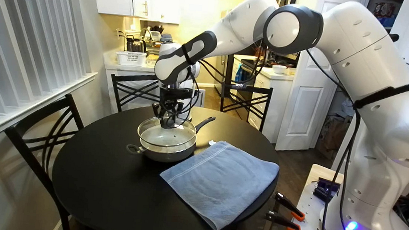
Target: Put the glass lid on the blue towel.
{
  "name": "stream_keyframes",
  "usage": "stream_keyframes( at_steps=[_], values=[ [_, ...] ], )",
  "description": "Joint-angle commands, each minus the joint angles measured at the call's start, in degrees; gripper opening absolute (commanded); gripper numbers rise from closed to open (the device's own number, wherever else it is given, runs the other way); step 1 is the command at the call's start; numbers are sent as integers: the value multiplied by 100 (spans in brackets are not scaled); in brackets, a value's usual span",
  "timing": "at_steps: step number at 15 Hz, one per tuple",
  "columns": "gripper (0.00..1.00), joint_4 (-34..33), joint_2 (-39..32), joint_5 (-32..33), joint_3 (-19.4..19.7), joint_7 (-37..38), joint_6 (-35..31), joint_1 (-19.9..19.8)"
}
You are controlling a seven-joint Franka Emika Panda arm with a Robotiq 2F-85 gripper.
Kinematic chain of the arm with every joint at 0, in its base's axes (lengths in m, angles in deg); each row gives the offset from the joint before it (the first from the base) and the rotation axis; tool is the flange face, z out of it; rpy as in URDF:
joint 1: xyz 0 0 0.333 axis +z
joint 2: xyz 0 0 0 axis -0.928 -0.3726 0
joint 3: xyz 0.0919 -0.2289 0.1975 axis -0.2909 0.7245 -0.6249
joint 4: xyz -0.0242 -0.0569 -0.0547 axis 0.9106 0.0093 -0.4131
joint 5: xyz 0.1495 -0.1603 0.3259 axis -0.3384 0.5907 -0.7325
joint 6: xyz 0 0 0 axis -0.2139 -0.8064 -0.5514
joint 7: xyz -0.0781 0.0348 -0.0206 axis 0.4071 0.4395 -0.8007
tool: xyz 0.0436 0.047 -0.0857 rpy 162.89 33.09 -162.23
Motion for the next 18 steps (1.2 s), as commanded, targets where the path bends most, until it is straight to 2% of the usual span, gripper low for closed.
stream_keyframes(
  at_steps=[1,10,13,18],
  values=[
    [33,765,839,67,20,-126,-33,74],
    [33,3279,2600,1031,70,-191,-735,222],
    [33,4216,3120,921,-33,-401,-1141,89],
    [33,5734,3863,516,-115,-1263,-1845,-188]
  ],
)
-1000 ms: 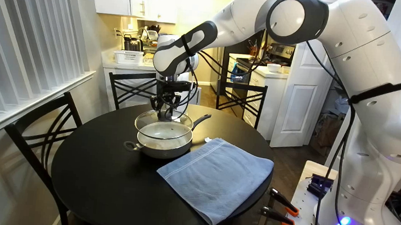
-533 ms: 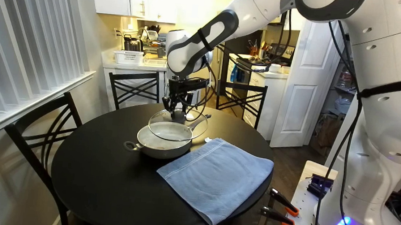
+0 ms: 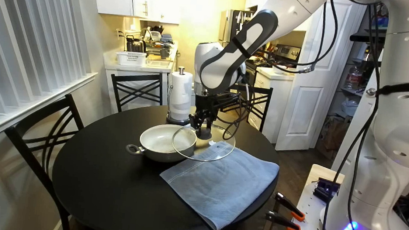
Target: Put the glass lid on the blue towel.
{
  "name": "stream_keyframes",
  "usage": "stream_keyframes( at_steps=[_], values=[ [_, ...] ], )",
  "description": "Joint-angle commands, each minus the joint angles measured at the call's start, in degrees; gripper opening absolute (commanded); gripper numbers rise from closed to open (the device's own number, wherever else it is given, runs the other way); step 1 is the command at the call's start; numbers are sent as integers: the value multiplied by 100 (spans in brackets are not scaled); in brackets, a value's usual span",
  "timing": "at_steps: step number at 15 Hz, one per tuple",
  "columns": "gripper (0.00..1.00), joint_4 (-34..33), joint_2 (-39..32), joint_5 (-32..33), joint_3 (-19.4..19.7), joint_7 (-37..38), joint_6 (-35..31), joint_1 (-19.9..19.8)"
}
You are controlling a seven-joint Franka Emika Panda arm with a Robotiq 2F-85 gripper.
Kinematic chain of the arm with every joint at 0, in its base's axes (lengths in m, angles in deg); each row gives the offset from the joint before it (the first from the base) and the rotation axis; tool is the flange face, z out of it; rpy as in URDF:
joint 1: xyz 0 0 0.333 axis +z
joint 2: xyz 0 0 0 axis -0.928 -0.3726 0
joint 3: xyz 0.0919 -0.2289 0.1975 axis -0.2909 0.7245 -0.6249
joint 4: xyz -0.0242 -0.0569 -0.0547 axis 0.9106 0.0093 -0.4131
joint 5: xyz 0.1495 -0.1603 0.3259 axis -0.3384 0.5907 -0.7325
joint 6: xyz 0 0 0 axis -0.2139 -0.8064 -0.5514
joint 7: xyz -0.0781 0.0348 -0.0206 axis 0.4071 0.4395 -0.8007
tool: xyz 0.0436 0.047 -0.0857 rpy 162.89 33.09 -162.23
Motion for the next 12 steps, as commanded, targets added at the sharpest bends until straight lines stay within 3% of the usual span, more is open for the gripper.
stream_keyframes(
  at_steps=[1,5,12],
  values=[
    [33,1200,889,-327,-123,-835,-481,-282],
    [33,1639,1089,-261,-85,-1150,-473,-371],
    [33,1391,643,-202,-171,-1157,-382,-327]
  ],
)
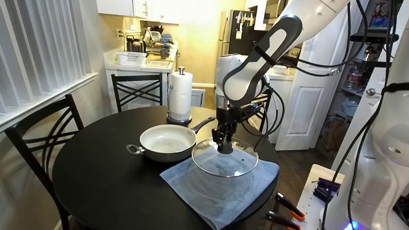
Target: Put the glass lid on the blue towel.
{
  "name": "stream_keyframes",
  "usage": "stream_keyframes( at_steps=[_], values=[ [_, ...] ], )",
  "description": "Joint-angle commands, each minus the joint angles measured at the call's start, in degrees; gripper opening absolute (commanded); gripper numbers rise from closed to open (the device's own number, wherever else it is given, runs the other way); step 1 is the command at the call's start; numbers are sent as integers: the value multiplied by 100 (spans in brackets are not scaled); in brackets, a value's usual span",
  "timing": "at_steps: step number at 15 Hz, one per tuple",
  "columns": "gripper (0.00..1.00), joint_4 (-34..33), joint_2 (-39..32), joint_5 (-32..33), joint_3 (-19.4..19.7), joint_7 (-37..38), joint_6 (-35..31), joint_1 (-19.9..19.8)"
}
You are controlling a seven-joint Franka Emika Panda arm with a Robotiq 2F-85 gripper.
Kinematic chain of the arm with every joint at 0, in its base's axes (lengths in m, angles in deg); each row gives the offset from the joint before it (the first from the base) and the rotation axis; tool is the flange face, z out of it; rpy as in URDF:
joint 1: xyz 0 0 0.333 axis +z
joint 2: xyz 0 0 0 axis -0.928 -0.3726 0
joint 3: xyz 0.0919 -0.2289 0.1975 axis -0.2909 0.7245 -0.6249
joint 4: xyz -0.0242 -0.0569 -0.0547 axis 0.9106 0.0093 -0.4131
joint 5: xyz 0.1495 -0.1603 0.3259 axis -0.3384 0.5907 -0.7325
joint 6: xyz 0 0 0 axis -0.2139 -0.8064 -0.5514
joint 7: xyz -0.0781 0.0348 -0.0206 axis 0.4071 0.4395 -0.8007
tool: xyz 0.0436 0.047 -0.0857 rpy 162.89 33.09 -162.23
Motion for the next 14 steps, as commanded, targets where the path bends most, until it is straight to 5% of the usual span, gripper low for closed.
stream_keyframes(
  at_steps=[1,10,11,14],
  values=[
    [33,-176,-166,95,-96,-75,11,-37],
    [33,-606,-818,137,-91,-67,106,-17],
    [83,-644,-856,84,-100,-77,138,-28],
    [95,-744,-906,152,-57,-45,157,-25]
  ],
)
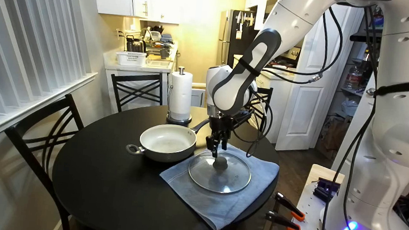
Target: Put the glass lid on the blue towel.
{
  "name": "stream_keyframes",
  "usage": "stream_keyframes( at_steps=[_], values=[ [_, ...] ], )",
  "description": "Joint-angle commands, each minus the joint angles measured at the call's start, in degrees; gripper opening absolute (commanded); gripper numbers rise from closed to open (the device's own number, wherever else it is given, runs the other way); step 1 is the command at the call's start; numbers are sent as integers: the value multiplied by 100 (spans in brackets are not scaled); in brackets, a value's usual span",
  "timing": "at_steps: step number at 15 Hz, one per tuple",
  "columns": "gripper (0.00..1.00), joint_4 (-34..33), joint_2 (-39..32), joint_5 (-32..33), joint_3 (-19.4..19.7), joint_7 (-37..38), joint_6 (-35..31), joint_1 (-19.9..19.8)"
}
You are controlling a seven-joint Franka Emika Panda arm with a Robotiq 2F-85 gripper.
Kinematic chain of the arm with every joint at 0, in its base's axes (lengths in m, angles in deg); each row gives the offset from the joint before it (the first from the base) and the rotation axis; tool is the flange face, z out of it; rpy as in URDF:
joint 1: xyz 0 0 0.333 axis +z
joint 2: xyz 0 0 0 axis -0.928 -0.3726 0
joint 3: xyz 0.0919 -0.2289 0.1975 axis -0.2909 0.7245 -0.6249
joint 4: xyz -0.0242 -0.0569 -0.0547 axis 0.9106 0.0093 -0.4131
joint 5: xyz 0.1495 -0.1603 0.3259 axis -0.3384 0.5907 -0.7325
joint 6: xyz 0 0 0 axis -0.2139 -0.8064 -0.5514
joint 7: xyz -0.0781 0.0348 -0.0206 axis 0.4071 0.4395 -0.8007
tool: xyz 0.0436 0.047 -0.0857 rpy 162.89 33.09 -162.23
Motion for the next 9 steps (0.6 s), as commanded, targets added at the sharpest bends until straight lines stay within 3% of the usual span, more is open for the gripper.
stream_keyframes(
  at_steps=[1,9],
  values=[
    [99,-144,38,12,6,-39,127,-37],
    [100,-264,2,13,28,2,27,-26]
  ],
)
